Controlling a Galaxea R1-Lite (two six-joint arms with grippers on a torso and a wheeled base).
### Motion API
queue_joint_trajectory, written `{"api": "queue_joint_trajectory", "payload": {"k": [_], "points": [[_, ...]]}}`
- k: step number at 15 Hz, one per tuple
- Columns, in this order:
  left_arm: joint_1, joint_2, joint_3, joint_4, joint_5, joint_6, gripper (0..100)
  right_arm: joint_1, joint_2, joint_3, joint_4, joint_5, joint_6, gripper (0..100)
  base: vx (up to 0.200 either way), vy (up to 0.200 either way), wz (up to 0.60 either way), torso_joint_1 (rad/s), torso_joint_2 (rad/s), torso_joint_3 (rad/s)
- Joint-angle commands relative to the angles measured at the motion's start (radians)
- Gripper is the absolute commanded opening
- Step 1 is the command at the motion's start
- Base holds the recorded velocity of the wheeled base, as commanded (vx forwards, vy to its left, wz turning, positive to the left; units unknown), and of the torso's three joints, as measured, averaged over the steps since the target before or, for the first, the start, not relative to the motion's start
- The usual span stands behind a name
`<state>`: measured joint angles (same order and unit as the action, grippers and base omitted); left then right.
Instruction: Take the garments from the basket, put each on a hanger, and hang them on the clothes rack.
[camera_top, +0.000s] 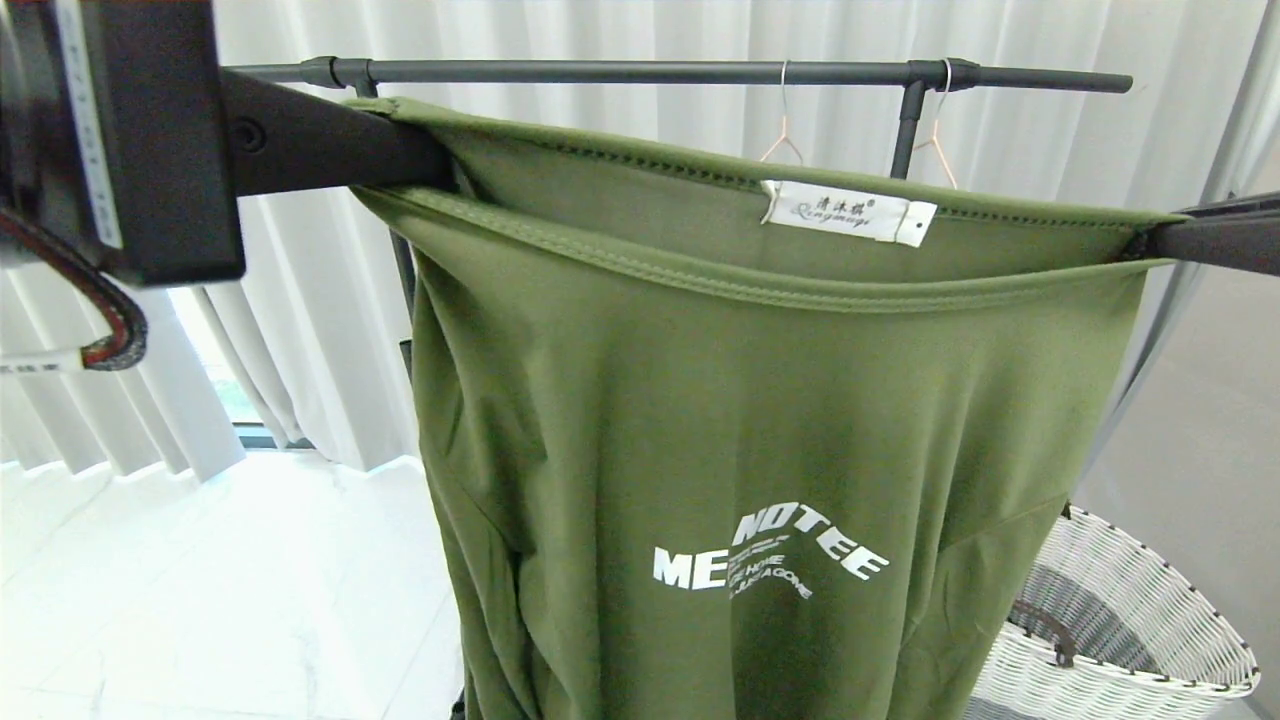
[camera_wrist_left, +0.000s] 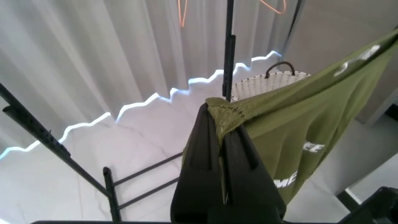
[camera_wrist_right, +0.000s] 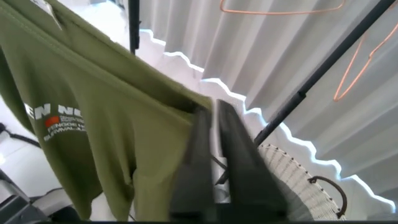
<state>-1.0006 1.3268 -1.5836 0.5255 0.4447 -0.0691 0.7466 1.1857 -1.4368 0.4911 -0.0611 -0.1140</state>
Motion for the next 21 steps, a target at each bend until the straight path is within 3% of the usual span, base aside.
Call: {"api": "queue_joint_trajectory", "payload": {"k": [1,5,8,10,12,14,16,19,21], "points": [[0.0,0.002,0.001,-0.001,0.0,0.0,0,0.002,-0.012,0.007,0.0,0.001,-0.001,100,0.0,0.0,0.0,0.0,0.0,0.0],[0.004,0.005,0.004,0.001,0.043,0.005,0,0.007,-0.058,0.055,0.0,0.01,-0.001,100,0.0,0.0,0.0,0.0,0.0,0.0],[0.004,0.026,0.007,0.001,0.098,0.005,0,0.037,-0.107,0.095,0.0,0.104,0.001,100,0.0,0.0,0.0,0.0,0.0,0.0],[0.004,0.029,0.008,0.001,0.098,0.005,0,0.008,-0.112,0.122,0.0,0.073,0.001,100,0.0,0.0,0.0,0.0,0.0,0.0],[0.01,0.018,0.02,0.002,0.123,0.008,0,-0.13,-0.081,0.157,0.004,-0.097,-0.003,100,0.0,0.0,0.0,0.0,0.0,0.0],[0.066,0.003,0.09,0.002,0.198,0.008,0,-0.273,-0.064,0.234,-0.002,-0.214,-0.01,100,0.0,0.0,0.0,0.0,0.0,0.0],[0.134,-0.014,0.151,0.002,0.246,0.008,0,-0.378,-0.067,0.286,0.0,-0.249,-0.058,100,0.0,0.0,0.0,0.0,0.0,0.0],[0.183,-0.026,0.171,0.002,0.247,0.006,0,-0.529,-0.08,0.323,-0.003,-0.292,-0.17,100,0.0,0.0,0.0,0.0,0.0,0.0],[0.192,-0.034,0.188,0.002,0.249,0.006,0,-0.57,-0.083,0.331,-0.005,-0.286,-0.168,100,0.0,0.0,0.0,0.0,0.0,0.0]]}}
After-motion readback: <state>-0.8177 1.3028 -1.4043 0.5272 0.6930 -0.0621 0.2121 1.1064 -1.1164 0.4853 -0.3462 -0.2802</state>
